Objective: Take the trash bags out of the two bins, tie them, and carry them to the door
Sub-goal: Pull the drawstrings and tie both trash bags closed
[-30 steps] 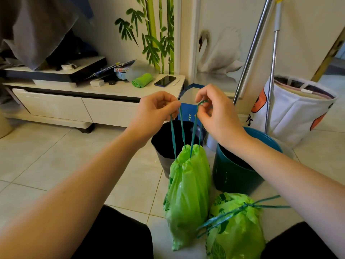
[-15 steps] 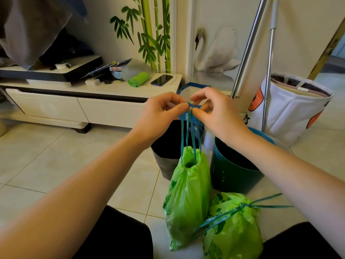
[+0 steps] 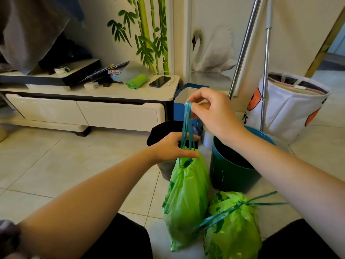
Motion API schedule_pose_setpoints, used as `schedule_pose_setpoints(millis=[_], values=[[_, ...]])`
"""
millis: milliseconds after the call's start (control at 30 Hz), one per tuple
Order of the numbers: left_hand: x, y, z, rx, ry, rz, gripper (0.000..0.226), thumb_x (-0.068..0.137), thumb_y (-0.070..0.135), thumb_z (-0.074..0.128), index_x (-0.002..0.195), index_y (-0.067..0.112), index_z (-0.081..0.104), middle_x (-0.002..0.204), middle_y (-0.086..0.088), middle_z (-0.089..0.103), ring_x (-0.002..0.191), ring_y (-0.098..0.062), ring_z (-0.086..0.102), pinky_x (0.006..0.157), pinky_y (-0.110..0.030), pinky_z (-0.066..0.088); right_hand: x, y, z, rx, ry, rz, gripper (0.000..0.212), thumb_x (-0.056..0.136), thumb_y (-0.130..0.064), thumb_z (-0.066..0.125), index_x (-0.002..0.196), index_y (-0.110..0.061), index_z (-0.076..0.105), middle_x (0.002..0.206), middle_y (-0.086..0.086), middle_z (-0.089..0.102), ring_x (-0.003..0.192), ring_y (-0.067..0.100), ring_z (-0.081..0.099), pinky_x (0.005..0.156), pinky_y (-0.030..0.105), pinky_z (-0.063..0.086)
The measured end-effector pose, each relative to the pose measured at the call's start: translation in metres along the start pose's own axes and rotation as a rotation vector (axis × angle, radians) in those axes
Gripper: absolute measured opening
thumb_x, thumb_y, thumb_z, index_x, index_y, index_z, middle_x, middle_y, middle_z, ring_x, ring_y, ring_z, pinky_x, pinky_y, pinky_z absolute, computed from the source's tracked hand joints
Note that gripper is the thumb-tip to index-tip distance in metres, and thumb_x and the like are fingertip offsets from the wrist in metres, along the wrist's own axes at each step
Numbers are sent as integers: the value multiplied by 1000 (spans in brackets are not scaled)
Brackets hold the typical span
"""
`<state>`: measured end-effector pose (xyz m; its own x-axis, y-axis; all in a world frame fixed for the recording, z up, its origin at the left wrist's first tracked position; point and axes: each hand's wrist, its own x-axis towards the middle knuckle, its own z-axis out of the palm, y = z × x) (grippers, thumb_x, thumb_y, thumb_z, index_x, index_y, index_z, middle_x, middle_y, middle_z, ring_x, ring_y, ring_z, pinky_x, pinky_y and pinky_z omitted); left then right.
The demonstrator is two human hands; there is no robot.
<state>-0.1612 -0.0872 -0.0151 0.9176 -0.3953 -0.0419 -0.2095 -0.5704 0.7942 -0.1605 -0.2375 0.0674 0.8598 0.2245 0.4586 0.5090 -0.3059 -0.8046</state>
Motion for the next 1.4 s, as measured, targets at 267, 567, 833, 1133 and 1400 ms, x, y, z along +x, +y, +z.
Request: schedule_pose_setpoints(millis=[267,567,833,1133,1400], values=[[10,-21,18,54,25,-82,34,85,42,66,80,8,72,78,-9,70,74,-18,67,78,-40,57,-3,-11,-1,86,54,-32,12,91,-6,53,91,-15,60,84,-2,64,70,8,66,64,17,53],[0,-53,23,174,-113,-192,79,83,74,35,76,-2,58,77,-23,59,72,-34,60,75,-47,53,-1,-1,1,52,103,3,15,92,-5,51,90,-17,61,80,-3,63,61,2,63,61,14,51],[-14,-54,-3,61,-131,-212,37,88,29,66,122,13,66,122,-1,67,107,-6,62,94,-19,48,3,9,-1,-38,-15,34,12,94,-15,53,86,-17,62,71,-5,61,58,1,62,53,16,49],[-19,-26,-11,-240,25,-102,31,83,12,70,114,11,70,105,1,74,96,-2,69,78,-9,50,6,13,-4,59,-36,148,21,97,-16,50,80,-12,61,76,8,65,66,18,68,57,27,57],[-13,-22,-15,-110,176,-74,19,75,14,78,92,19,71,79,9,68,71,-1,65,65,-10,47,6,14,-4,85,-50,201,22,98,-20,49,81,-13,62,84,19,67,61,12,62,56,27,51]])
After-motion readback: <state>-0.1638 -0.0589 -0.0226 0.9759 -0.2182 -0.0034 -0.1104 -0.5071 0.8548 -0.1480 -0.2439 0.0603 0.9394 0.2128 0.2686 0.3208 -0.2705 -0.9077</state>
